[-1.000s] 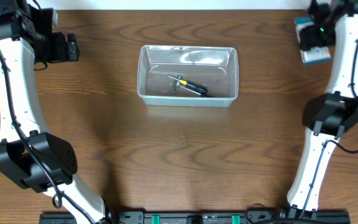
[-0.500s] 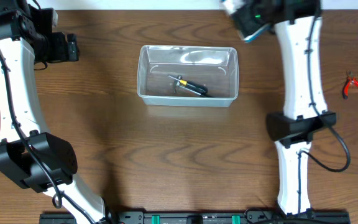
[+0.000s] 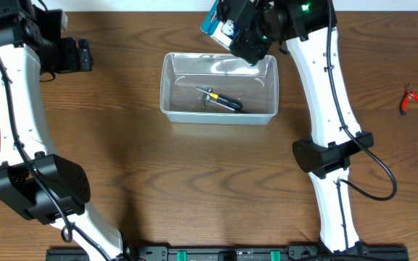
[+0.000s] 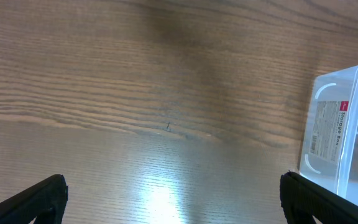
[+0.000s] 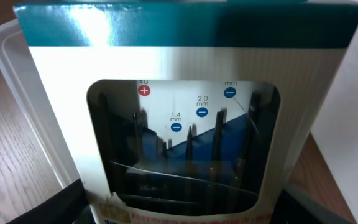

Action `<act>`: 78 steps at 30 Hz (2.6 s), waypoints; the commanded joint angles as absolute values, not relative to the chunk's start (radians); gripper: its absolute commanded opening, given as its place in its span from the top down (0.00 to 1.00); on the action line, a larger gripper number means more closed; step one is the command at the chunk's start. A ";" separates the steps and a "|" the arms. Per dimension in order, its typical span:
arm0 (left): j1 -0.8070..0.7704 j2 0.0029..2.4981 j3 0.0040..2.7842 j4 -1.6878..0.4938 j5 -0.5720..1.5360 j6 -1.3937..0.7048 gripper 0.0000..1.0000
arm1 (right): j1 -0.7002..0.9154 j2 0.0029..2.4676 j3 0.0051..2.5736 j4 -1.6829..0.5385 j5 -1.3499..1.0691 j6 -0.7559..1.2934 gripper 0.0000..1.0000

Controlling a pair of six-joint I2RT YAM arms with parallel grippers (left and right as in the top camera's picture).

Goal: Pack container
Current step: 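Carry the screwdriver set box left over the container and lower it, then open the right gripper to release the box into the container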

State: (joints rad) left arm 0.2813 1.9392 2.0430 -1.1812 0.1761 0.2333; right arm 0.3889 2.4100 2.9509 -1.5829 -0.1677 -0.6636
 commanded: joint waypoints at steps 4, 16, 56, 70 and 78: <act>0.285 1.937 2.044 -1.185 0.168 0.239 0.02 | 0.396 2.457 2.861 -1.553 -0.234 -0.706 0.45; 0.285 1.937 2.044 -1.185 0.168 0.239 0.02 | 0.402 2.457 2.624 -1.502 -0.244 -0.724 0.44; 0.285 1.937 2.044 -1.185 0.168 0.239 0.02 | 0.411 2.451 2.353 -1.352 -0.247 -0.656 0.01; 0.285 1.937 2.044 -1.185 0.168 0.239 0.02 | 0.343 2.308 2.805 -1.581 0.071 -0.352 0.01; 0.285 1.937 2.044 -1.185 0.168 0.239 0.02 | 0.192 2.182 2.807 -1.699 0.088 -0.154 0.01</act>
